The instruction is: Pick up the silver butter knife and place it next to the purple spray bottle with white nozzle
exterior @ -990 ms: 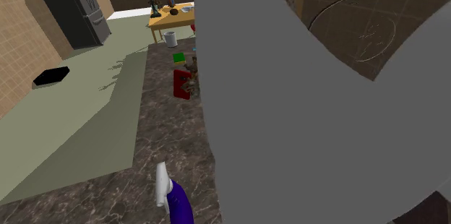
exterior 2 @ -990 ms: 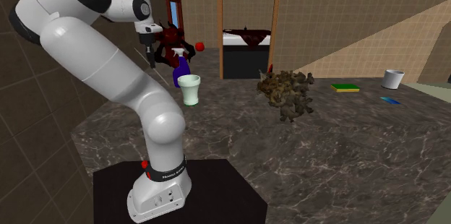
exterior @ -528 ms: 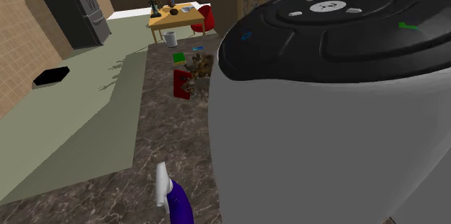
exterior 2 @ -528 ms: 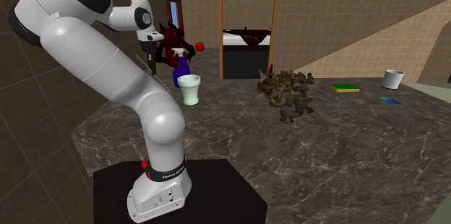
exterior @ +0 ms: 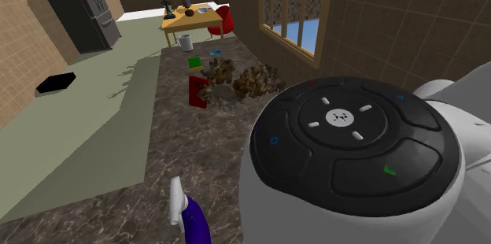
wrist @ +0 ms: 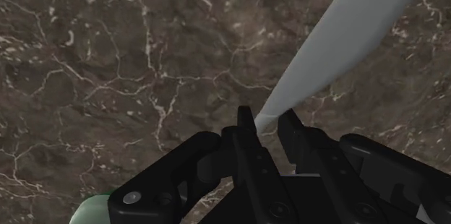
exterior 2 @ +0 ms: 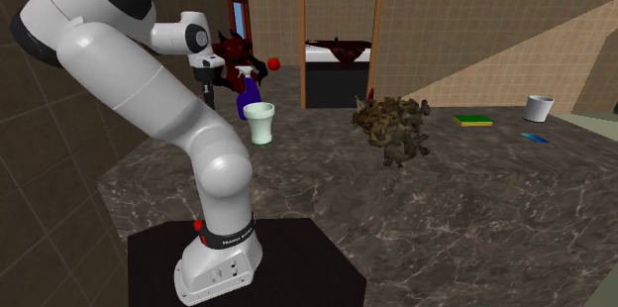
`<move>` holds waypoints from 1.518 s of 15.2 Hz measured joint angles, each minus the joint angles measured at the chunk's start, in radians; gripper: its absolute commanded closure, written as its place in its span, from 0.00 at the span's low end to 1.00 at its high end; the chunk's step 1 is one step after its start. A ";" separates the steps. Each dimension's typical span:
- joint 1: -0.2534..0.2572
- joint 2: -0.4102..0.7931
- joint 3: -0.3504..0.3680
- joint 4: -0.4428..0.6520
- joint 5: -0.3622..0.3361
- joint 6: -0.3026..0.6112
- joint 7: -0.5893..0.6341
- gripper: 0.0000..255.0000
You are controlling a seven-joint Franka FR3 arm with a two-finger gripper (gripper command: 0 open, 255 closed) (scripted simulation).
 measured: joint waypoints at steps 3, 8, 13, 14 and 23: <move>-0.021 0.005 0.042 -0.025 0.015 0.042 -0.004 1.00; -0.055 0.011 0.102 -0.066 0.036 0.104 -0.016 1.00; -0.104 0.018 0.179 -0.095 0.061 0.168 -0.028 1.00; -0.117 0.020 0.197 -0.098 0.066 0.179 -0.030 1.00; -0.138 0.021 0.225 -0.105 0.076 0.199 -0.034 0.00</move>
